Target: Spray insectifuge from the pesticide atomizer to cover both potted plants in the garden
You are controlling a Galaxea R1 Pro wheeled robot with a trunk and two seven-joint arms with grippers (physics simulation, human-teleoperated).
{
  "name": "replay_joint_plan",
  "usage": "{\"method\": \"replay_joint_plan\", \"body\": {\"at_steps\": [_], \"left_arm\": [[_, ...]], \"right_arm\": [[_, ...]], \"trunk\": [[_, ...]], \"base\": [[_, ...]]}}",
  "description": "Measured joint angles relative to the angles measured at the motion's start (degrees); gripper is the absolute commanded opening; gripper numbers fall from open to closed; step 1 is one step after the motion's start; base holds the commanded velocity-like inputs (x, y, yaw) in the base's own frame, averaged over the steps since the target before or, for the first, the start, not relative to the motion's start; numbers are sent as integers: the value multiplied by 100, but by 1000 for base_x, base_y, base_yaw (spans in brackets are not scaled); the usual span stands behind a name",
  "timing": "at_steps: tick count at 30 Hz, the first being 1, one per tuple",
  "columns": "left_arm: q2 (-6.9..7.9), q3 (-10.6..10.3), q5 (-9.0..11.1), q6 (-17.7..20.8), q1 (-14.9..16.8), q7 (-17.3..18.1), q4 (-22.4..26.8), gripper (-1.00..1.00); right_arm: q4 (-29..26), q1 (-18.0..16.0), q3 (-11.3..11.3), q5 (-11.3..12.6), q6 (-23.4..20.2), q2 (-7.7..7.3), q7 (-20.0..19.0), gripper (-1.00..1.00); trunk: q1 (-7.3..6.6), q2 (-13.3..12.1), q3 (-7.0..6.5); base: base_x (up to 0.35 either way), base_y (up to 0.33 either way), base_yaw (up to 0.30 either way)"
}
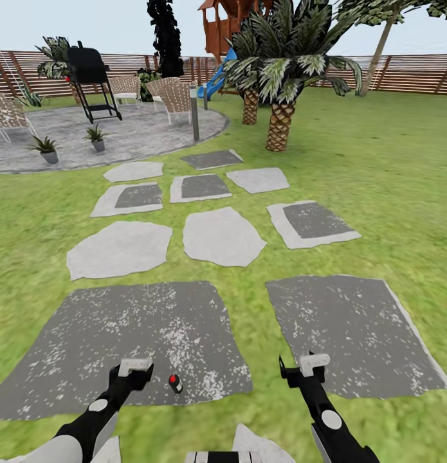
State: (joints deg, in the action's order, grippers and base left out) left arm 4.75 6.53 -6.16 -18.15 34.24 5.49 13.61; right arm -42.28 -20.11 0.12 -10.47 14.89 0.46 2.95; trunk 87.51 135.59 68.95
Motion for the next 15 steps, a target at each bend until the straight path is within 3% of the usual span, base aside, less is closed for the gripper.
{"method": "replay_joint_plan", "body": {"at_steps": [6, 15], "left_arm": [[-10, -7, -1, -36, -3, 4, -11, 100], [-10, -3, 3, -62, -8, -2, 1, 100]], "right_arm": [[220, 1, -1, 18, 5, 5, -7, 100], [301, 1, 10, 15, 19, 14, -18, 100]], "trunk": [[132, 241, 108], [132, 242, 108]], "base": [[0, 0, 0], [0, -2, 0]]}}
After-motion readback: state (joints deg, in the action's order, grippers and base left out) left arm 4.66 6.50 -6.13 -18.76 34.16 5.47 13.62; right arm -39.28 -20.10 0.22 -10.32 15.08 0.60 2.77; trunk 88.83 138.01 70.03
